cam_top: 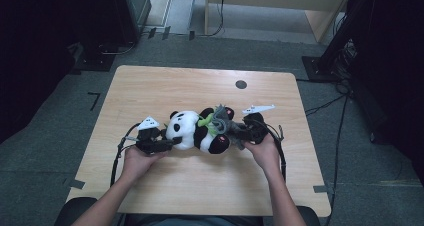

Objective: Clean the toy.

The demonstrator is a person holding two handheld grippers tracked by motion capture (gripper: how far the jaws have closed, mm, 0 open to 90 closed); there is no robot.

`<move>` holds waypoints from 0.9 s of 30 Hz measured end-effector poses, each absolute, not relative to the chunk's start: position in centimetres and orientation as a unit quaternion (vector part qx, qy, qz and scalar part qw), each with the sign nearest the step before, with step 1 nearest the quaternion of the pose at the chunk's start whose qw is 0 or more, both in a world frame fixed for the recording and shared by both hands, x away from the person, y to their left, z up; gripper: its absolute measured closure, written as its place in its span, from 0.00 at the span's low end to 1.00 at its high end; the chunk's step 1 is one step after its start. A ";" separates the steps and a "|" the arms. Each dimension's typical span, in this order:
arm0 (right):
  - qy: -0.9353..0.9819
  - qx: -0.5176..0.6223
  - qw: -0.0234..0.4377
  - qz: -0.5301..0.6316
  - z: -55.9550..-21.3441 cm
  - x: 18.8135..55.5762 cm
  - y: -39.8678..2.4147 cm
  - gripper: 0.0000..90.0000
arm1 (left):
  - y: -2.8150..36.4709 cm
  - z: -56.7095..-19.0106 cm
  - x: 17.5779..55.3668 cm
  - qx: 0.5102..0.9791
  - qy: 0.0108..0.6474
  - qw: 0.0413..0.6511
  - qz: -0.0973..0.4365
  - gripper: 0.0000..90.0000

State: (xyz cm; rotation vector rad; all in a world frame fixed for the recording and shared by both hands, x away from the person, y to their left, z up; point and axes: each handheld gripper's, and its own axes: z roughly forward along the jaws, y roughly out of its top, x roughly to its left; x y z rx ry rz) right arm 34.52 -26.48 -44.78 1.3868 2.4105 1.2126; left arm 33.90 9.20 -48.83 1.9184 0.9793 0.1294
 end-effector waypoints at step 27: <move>0.771 0.479 0.089 0.409 -39.4 33.4 -28.6 0.83 | 9.2 -48.6 33.9 0.777 0.410 0.476 0.049 0.44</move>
